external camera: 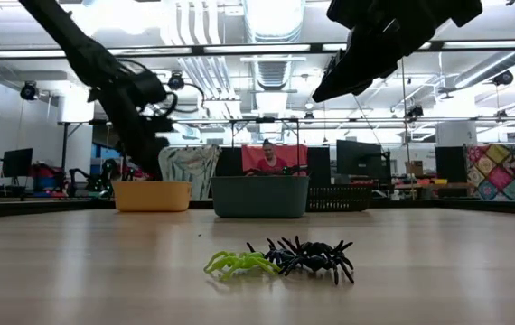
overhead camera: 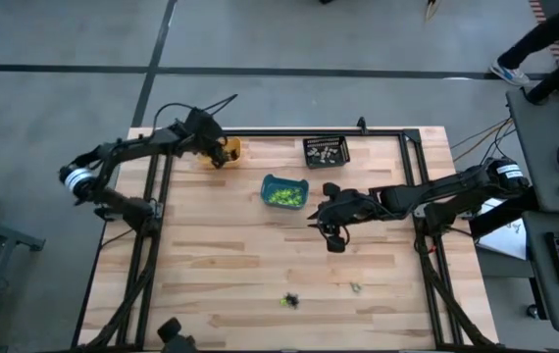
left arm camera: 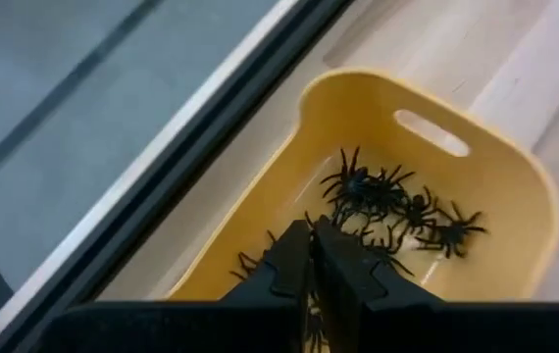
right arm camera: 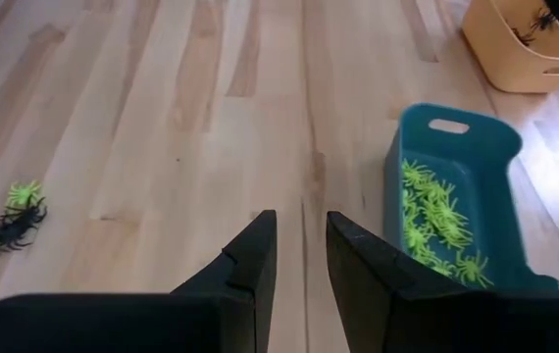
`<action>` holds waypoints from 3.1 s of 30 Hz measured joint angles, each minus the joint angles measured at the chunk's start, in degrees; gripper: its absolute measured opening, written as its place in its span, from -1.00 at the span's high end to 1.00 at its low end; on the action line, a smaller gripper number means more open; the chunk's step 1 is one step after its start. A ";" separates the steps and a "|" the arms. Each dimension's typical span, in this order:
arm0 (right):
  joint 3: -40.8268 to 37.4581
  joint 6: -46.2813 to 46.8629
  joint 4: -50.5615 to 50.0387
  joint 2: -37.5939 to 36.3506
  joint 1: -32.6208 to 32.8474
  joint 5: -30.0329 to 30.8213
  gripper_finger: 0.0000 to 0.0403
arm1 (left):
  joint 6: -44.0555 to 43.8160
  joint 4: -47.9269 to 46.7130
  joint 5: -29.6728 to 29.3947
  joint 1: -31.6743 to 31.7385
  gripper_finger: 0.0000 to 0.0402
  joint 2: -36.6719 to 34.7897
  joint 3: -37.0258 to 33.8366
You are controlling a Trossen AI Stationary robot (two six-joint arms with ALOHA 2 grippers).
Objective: Sort Halloween decoration
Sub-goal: Put the black spider toy into the yellow bin, then put the white skull toy into the black bin
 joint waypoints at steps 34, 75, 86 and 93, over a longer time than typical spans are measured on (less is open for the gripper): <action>0.00 1.69 -0.02 0.00 -0.82 -0.06 0.59 | 0.53 -4.20 -4.48 0.00 0.89 8.30 4.54; 5.90 55.35 -19.34 7.85 10.80 -20.06 0.59 | -17.01 2.50 -31.12 -54.92 0.43 -18.42 4.39; 20.63 63.97 -48.46 21.40 19.24 -19.66 0.59 | -15.63 2.40 -37.20 -57.92 0.43 -17.73 4.39; 22.23 67.50 -47.99 25.00 21.15 -19.61 0.59 | -14.92 2.40 -37.38 -57.92 0.43 -17.71 4.39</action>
